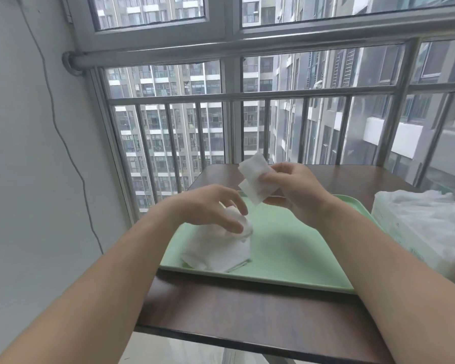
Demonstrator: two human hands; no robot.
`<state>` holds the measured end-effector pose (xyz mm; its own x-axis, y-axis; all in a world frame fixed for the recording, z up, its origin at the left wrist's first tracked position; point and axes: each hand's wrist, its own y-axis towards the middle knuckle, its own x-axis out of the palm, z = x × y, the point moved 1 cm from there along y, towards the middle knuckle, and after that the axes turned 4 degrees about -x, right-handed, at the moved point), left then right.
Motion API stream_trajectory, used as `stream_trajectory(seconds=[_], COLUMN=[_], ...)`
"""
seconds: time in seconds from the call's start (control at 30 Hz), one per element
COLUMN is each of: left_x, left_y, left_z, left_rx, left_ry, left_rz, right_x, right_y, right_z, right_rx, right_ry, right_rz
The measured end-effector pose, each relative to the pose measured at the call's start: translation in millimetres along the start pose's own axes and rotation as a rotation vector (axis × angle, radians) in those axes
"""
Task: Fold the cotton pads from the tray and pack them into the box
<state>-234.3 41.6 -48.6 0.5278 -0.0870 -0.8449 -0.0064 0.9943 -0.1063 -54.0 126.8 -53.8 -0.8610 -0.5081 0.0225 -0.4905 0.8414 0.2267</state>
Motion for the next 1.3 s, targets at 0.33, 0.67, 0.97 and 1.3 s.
stream_trajectory(seconds=[0.33, 0.67, 0.97, 1.3], left_x=[6.8, -3.5, 2.9, 12.7], left_y=[1.1, 4.0, 0.8, 9.0], left_z=[3.6, -6.0, 1.5, 3.6], left_rx=[-0.041, 0.147, 0.192, 0.153], left_ry=[0.077, -0.516, -0.691, -0.615], left_rz=[-0.019, 0.322, 0.313, 0.469], right_x=[-9.0, -11.9, -4.4, -1.6], right_y=[3.5, 8.1, 3.8, 3.0], right_z=[0.9, 5.6, 4.8, 6.7], right_rx=[0.048, 0.052, 0.055, 0.074], right_ry=[0.085, 0.033, -0.014, -0.091], right_rz=[0.083, 0.101, -0.009, -0.125])
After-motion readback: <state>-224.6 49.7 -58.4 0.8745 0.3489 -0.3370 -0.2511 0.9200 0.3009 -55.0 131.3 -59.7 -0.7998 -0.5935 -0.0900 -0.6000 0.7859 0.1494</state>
